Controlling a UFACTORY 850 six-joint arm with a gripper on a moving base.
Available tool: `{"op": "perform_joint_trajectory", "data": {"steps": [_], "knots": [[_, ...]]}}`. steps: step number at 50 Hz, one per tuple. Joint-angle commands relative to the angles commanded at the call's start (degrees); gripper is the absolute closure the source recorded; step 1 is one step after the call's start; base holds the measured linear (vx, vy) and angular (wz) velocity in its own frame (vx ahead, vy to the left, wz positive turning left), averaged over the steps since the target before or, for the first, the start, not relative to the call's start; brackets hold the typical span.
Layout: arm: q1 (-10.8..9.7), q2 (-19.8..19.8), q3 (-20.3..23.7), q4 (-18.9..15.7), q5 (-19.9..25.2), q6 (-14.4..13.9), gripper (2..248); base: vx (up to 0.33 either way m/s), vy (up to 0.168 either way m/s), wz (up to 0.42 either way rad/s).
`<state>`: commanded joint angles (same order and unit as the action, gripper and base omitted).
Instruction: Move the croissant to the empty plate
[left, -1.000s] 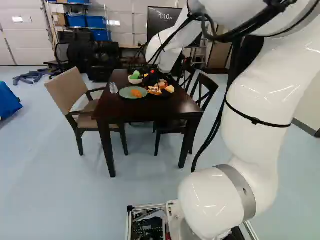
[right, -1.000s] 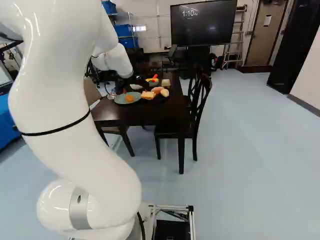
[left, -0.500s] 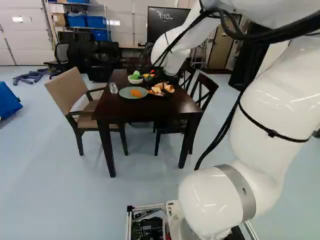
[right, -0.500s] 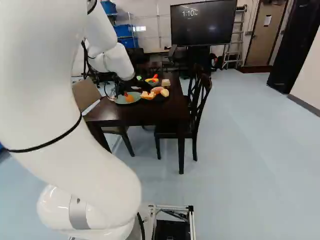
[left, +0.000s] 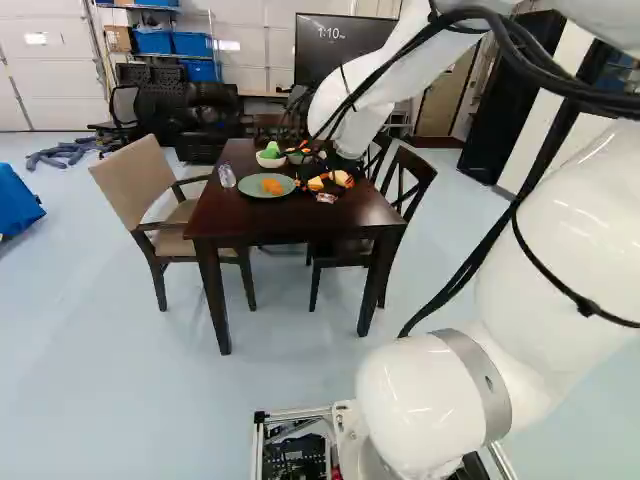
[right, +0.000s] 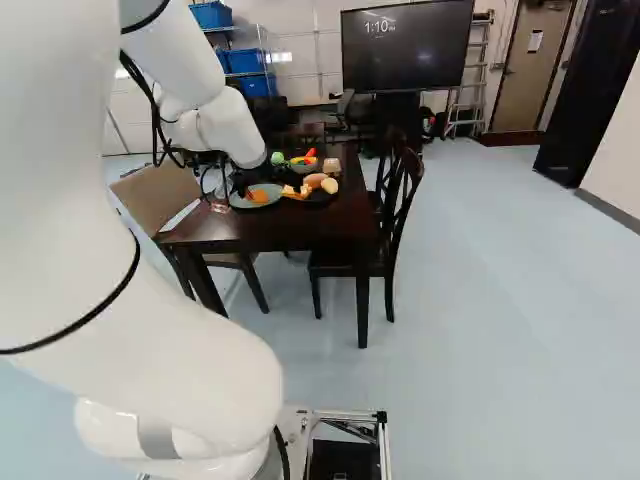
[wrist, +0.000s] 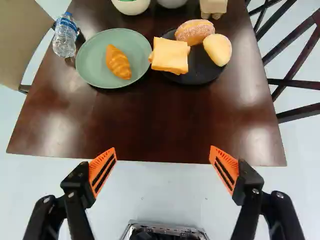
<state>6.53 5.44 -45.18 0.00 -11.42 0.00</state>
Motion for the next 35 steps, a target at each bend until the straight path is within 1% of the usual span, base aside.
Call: {"op": "perform_joint_trajectory", "data": {"steps": [22, 35], "knots": [[-0.01, 0.01, 0.05, 0.00, 0.07, 0.00, 3, 0.000, 0.000, 0.000], [-0.11, 0.17, 0.66, 0.00, 1.01, 0.00, 3, 0.000, 0.000, 0.000]]}}
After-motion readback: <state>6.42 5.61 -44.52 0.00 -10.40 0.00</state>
